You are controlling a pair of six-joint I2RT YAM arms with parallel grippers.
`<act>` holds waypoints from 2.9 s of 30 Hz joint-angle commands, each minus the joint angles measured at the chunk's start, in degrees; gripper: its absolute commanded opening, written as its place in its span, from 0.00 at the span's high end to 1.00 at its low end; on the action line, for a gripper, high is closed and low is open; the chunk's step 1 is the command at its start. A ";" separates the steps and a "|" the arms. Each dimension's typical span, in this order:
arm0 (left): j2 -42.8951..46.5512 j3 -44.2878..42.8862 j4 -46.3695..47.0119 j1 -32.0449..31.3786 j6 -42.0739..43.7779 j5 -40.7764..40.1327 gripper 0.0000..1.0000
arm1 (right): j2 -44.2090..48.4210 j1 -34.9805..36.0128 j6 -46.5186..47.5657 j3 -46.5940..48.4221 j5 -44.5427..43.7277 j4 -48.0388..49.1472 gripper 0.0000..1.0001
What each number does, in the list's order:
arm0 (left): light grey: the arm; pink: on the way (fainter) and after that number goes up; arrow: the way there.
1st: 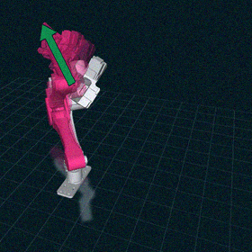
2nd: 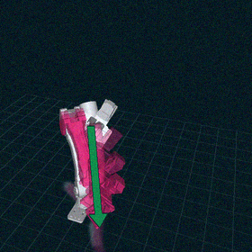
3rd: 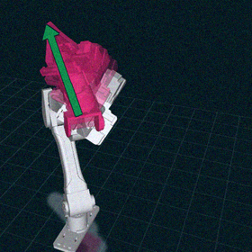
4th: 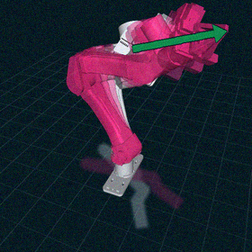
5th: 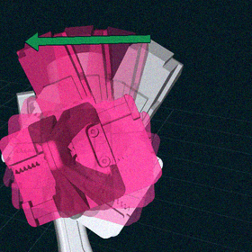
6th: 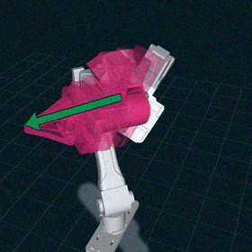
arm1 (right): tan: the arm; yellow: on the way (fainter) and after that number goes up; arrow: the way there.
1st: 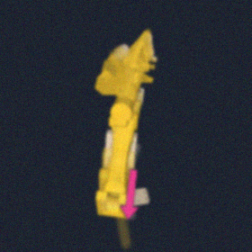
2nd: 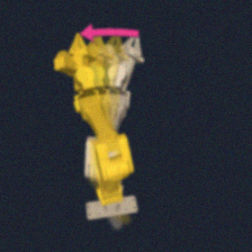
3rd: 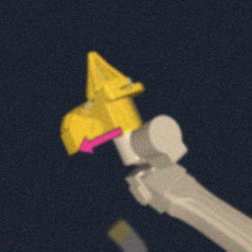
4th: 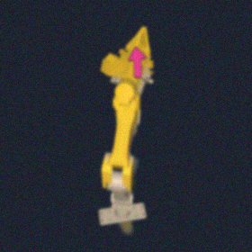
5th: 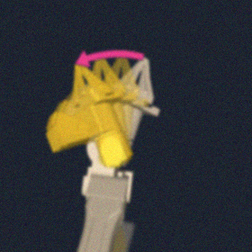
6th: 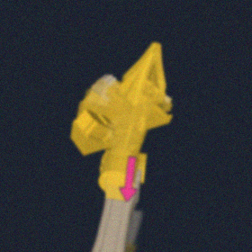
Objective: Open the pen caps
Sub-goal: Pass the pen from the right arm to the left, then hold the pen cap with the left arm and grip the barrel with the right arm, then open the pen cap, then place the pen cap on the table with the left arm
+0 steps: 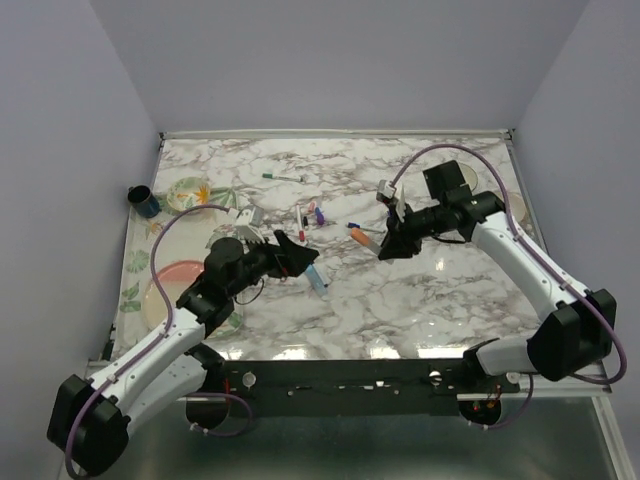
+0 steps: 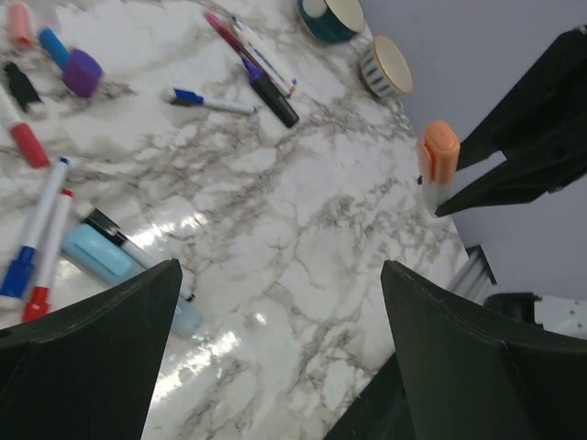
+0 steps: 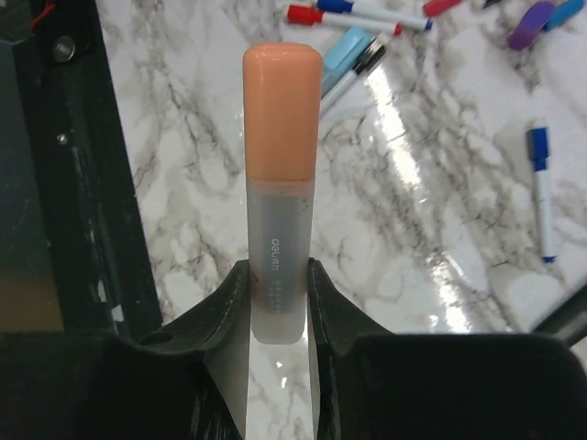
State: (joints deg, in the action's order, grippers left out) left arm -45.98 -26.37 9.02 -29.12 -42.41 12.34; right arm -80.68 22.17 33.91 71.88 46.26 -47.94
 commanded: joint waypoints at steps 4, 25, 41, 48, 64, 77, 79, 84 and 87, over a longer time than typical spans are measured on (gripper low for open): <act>-4.73 1.23 15.49 -15.94 -10.14 -16.53 0.01 | 7.21 0.33 -3.24 -13.59 1.65 6.72 0.99; -29.61 -14.66 12.52 -30.90 -20.95 -42.47 0.33 | 6.94 0.33 -4.38 -14.92 -1.52 9.53 0.99; -35.59 -19.25 11.81 -32.31 -19.74 -42.58 0.99 | 7.47 0.33 -2.71 -15.28 -0.30 9.36 0.96; -33.04 -14.33 27.78 -30.91 -6.04 -29.50 1.00 | 8.17 -0.29 -1.48 -14.75 6.02 7.25 0.12; -30.58 -7.91 44.85 -26.86 9.89 -9.97 1.00 | 1.50 -0.64 7.49 -10.18 25.02 -5.58 0.02; -28.73 -4.31 50.40 -22.48 9.02 -5.40 1.00 | -1.31 -0.55 8.18 -8.60 28.10 -8.57 0.99; -27.25 -3.69 51.19 -21.33 9.01 -5.13 1.00 | -1.84 -0.55 10.11 -8.25 28.01 -10.75 0.99; -20.57 -2.54 49.53 -12.48 10.15 -3.29 1.00 | -3.95 -0.29 15.65 -7.63 28.36 -15.77 0.99; -15.38 -4.56 44.10 -8.59 12.87 -1.62 1.00 | -5.53 1.03 18.20 -6.93 27.66 -18.24 0.99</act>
State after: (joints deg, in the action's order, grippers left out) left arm -68.77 -29.50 56.47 -45.32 -35.24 12.62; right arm -84.49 22.81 46.98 63.94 72.73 -56.60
